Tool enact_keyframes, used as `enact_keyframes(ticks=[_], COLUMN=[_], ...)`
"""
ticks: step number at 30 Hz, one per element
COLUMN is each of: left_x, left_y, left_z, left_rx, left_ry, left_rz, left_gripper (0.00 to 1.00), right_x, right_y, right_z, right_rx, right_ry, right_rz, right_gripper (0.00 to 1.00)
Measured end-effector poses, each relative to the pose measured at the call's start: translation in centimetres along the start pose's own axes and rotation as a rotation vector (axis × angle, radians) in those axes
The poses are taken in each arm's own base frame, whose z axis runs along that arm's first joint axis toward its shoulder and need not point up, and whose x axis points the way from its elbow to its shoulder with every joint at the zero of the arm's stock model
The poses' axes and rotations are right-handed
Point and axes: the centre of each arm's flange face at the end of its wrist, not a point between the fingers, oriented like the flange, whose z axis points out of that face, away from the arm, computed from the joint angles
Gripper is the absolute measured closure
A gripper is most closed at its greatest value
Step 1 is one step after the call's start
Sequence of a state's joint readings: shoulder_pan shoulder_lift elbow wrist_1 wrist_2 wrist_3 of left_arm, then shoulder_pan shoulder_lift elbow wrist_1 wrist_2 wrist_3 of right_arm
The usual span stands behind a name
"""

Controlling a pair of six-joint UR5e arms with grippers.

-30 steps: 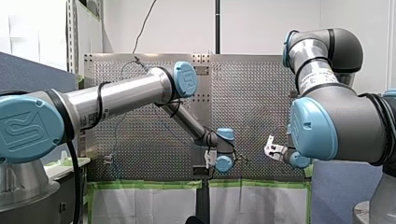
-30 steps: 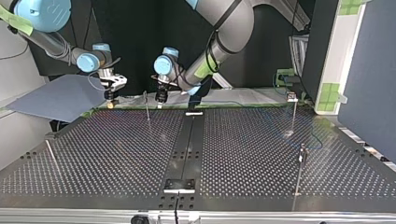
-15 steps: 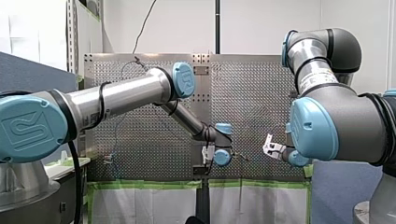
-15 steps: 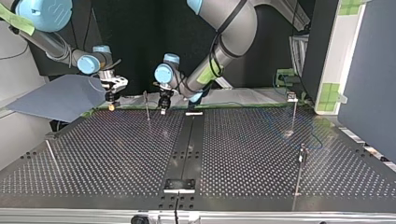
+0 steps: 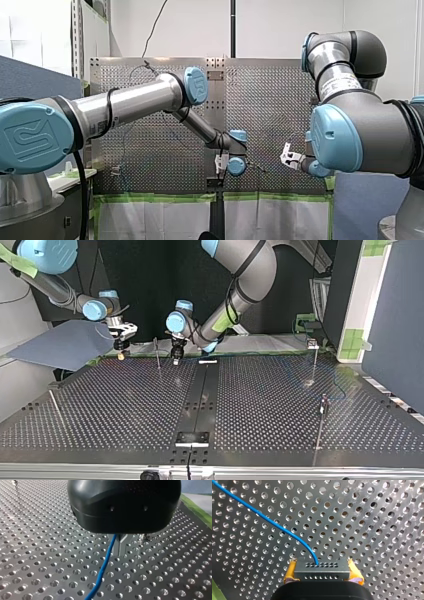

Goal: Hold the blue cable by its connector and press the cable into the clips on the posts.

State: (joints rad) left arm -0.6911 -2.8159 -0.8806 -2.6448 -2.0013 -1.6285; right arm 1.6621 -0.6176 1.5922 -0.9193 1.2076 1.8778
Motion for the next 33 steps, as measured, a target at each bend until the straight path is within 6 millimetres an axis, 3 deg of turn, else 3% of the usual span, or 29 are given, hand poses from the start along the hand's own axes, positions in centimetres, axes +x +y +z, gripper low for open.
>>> enact_keyframes(ticks=[1,2,3,4,5,6,7,8,9,10,12,14,27,33], left_x=[0.0,0.1,0.1,0.2,0.2,0.2,0.3,0.3,0.3,0.3,0.4,0.4,1.4,2.5], left_y=[0.0,0.1,0.1,0.1,0.1,0.1,0.1,0.1,0.0,0.0,-0.1,-0.1,0.1,-0.5], left_z=[0.0,-0.1,-0.1,-0.1,-0.2,-0.2,-0.3,-0.3,-0.3,-0.4,-0.4,-0.5,-1.6,-3.2], left_rx=[-0.001,-0.001,-0.002,-0.003,-0.004,-0.005,-0.007,-0.008,-0.008,-0.007,-0.005,0.003,0.001,0.017], left_ry=[0.002,0.004,0.005,0.007,0.008,0.009,0.010,0.010,0.010,0.011,0.012,0.014,0.086,0.136], left_rz=[-0.001,-0.001,-0.002,-0.002,-0.003,-0.004,-0.004,-0.004,-0.005,-0.005,-0.006,-0.007,0.055,0.100], left_gripper=[1.00,0.89,0.89,0.75,0.54,0.54,0.35,0.23,0.23,0.13,0.10,0.00,0.00,0.00], right_x=[0.0,0.0,0.0,0.0,0.0,0.0,-0.1,-0.1,-0.1,-0.1,-0.1,-0.1,-0.3,-0.4], right_y=[0.0,0.0,0.0,0.0,-0.1,-0.1,-0.1,-0.2,-0.2,-0.2,-0.2,-0.2,-0.3,-0.4], right_z=[0.0,0.0,0.0,0.0,0.0,0.0,0.0,0.0,0.0,0.0,0.0,0.0,-0.1,-0.1], right_rx=[0.000,0.000,0.000,0.000,0.001,0.001,0.002,0.002,0.002,0.002,0.001,0.001,0.001,-0.006], right_ry=[0.000,0.000,0.000,0.000,-0.001,-0.001,-0.002,-0.003,-0.004,-0.005,-0.007,-0.008,-0.012,-0.018], right_rz=[0.000,0.000,0.000,0.000,0.000,0.000,0.001,0.001,0.001,0.001,0.002,0.002,0.003,0.006], right_gripper=[1.00,1.00,1.00,1.00,1.00,1.00,1.00,1.00,1.00,1.00,1.00,1.00,1.00,1.00])
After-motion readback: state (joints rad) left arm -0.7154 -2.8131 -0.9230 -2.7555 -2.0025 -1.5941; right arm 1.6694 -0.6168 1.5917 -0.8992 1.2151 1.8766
